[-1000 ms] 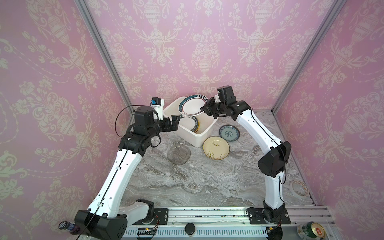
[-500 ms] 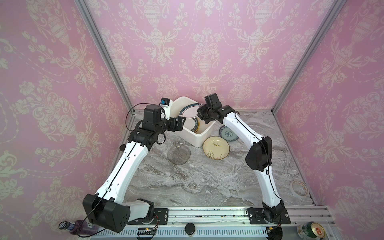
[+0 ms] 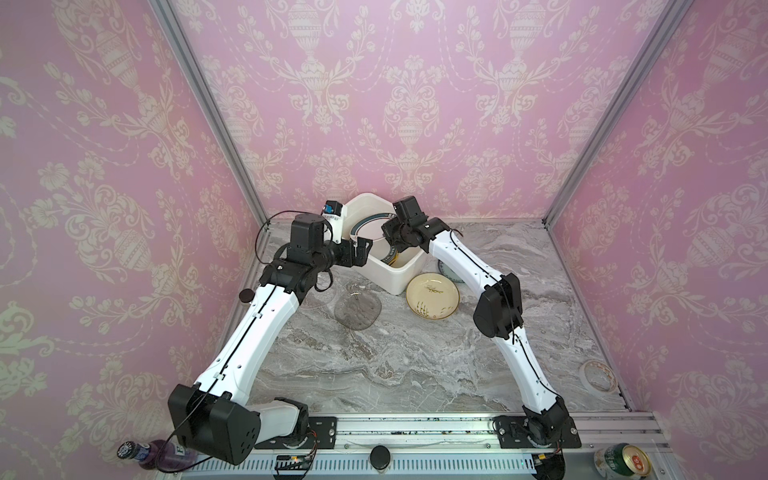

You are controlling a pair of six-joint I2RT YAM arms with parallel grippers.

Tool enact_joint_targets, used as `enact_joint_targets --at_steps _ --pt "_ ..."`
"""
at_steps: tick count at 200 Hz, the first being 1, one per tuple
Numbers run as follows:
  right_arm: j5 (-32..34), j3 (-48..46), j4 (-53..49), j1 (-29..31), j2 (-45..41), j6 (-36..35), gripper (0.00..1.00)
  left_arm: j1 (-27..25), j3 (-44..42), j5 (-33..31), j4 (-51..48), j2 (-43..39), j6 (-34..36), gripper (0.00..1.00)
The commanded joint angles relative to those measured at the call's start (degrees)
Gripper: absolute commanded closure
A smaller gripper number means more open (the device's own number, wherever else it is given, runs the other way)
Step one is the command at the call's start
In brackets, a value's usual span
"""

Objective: Place the plates into the plastic bin on the countertop
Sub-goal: 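Grasp the plate rim with the right gripper while the left releases it, then set the red-green rimmed plate onto the green-rimmed plate and open the right gripper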

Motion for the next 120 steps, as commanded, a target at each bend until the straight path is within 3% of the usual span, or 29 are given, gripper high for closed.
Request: enact_joint_targets --at_steps 1,120 --pt "0.92 1.86 3.46 0.23 0.85 -2.66 0.95 -0.34 -1.12 1.75 0.33 -1.04 0.41 0.01" --pt "-2.29 3.73 8.72 0.29 8.40 -4.10 0.92 -0.31 -1.22 2.22 -3.43 0.15 0.93 0.01"
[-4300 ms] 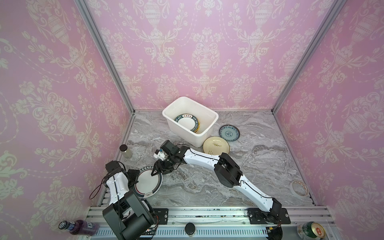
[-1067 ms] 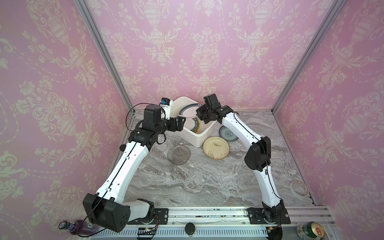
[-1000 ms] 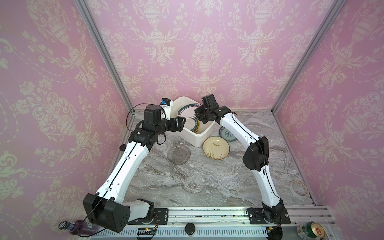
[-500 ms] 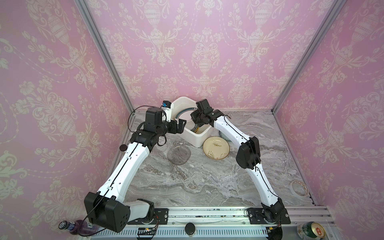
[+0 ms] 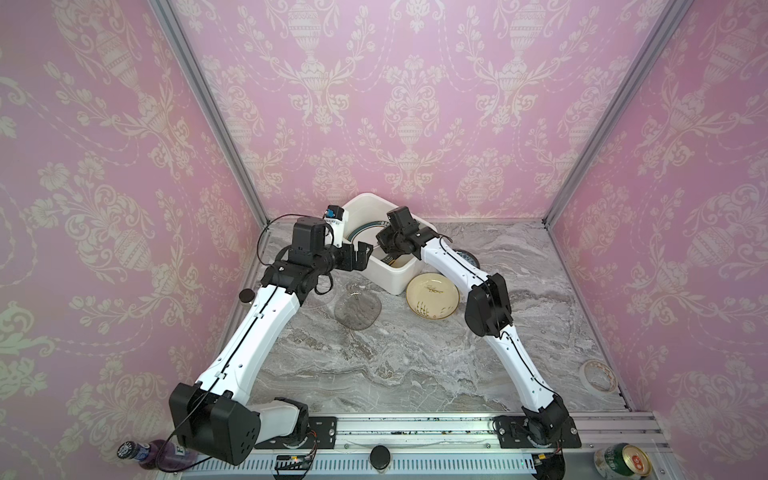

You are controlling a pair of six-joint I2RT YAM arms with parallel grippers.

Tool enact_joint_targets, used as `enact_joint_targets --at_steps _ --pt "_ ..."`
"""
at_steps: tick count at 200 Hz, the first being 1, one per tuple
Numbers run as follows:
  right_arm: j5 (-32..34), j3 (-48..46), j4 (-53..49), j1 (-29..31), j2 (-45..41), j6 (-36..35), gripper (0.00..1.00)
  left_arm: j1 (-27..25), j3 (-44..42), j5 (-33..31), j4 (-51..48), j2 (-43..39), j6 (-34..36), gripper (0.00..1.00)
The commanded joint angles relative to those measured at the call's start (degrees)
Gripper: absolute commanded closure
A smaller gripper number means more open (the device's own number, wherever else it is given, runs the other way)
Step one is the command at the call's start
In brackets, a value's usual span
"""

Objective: Place the plates into the plastic bin on the countertop
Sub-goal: 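Set the red-green rimmed plate onto the green-rimmed plate and open the right gripper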

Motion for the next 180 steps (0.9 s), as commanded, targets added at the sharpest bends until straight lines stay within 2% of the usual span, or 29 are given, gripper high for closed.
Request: enact_joint_targets --at_steps 1,52,95,137,180 --pt "-0.43 2.15 3.48 -0.03 1.14 -1.12 0.92 -0.26 0.07 1.32 -1.87 0.32 0.93 0.01" --pt "-0.44 2.16 4.53 -0.03 2.80 -0.15 0.83 -0.26 0.12 1.29 -2.23 1.19 1.47 0.01" --pt "0.43 2.15 3.69 -0.03 2.29 0.31 0.52 -0.23 0.41 0.75 -2.13 1.29 1.39 0.01" --pt "0.63 2.06 1.08 -0.25 0.42 -0.22 0.32 -0.22 0.58 -1.57 -2.37 0.30 0.93 0.01" --pt "0.70 1.97 -2.22 -0.21 -2.05 -1.54 0.17 -0.23 1.95 -5.09 -4.42 -1.30 1.28 0.01"
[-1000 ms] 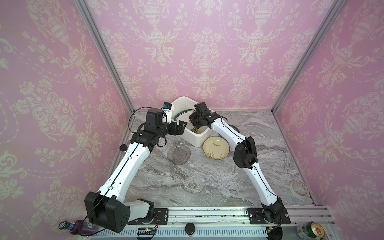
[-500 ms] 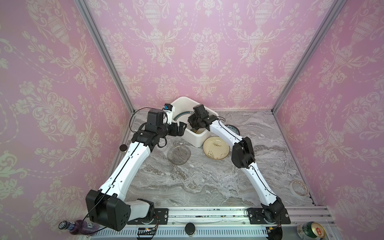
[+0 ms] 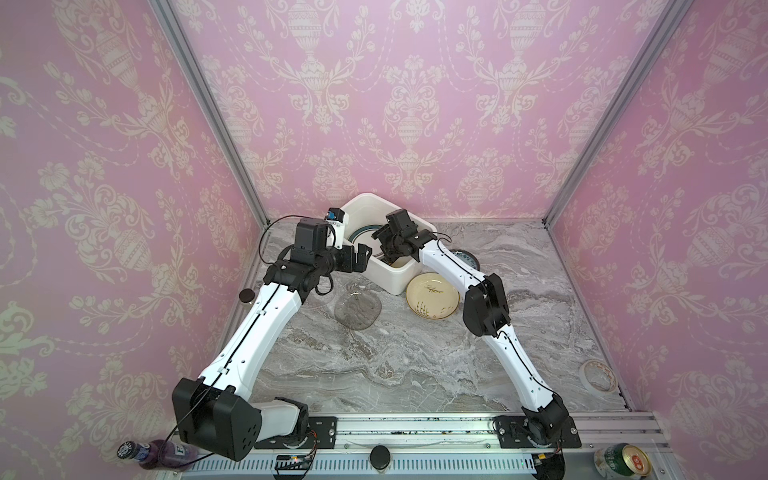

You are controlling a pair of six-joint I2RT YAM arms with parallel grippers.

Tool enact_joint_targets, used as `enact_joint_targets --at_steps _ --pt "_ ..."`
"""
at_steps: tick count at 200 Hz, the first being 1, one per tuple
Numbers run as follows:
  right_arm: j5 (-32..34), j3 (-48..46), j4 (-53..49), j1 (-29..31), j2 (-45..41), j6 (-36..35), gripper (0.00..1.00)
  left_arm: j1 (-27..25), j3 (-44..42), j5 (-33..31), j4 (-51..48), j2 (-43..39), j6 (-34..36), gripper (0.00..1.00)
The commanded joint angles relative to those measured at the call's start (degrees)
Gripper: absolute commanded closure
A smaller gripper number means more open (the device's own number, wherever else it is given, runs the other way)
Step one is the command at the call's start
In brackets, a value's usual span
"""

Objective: Place the plates into the plastic bin on the countertop
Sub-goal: 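Set the red-green rimmed plate onto the green-rimmed plate and open the right gripper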

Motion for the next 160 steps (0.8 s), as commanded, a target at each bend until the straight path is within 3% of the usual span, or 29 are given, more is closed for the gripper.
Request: enact_joint_targets --at_steps 1,50,57,160 --pt "0.88 1.73 -3.17 -0.25 -3.22 -1.53 0.17 -0.23 1.93 -3.21 -2.57 -2.26 1.32 0.01" --pt "0.68 0.11 -6.88 -0.82 -5.52 -2.44 0.05 -0.23 3.25 -7.33 -5.16 -4.97 0.41 0.01" --pt "0.00 -0.10 -6.76 -0.95 -5.44 -2.05 0.00 -0.24 3.27 -7.47 -5.46 -5.35 0.20 0.01" --pt "-1.98 0.41 -8.80 -1.90 -4.07 -3.56 0.00 -0.27 3.60 -8.76 -7.68 -7.81 0.08 0.01"
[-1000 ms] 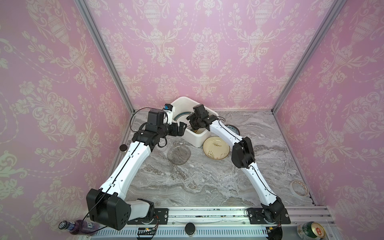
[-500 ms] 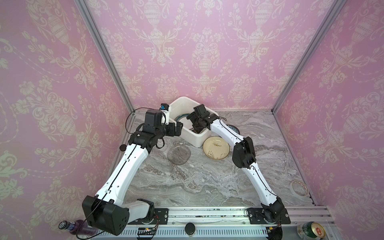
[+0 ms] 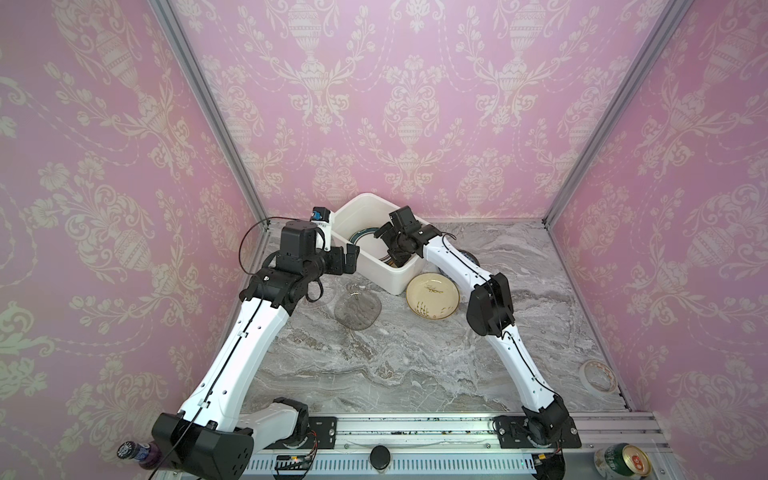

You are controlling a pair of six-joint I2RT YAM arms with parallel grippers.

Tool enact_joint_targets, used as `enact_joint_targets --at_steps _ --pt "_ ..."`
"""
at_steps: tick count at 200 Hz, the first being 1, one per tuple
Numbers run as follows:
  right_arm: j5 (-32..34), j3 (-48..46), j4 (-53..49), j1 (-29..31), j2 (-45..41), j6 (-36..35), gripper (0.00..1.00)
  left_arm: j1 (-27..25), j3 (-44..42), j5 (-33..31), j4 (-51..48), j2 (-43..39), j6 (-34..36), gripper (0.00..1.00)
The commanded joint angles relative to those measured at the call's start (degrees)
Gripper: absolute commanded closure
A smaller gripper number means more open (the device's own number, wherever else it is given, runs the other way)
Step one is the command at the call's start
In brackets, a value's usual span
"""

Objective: Place the plates into the plastic bin on the countertop
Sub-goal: 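Set the red-green rimmed plate onto the green-rimmed plate and open the right gripper, then raise the right gripper out of the bin while the left draws back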

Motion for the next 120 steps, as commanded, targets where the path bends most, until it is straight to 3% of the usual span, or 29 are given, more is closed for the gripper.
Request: enact_joint_targets --at_steps 1,62,120 --pt "-1.08 0.48 -1.04 -1.19 -1.25 -0.53 0.00 -0.24 1.95 -1.59 -1.95 -1.12 0.08 0.01" --pt "-1.10 4.53 -1.98 -1.33 1.95 0.56 0.01 -0.23 3.08 -2.37 -3.11 -0.89 1.98 0.01" --pt "1.10 4.63 -13.21 -1.44 -2.02 -3.80 0.00 -0.25 5.54 -2.79 -3.89 -1.12 1.14 0.01"
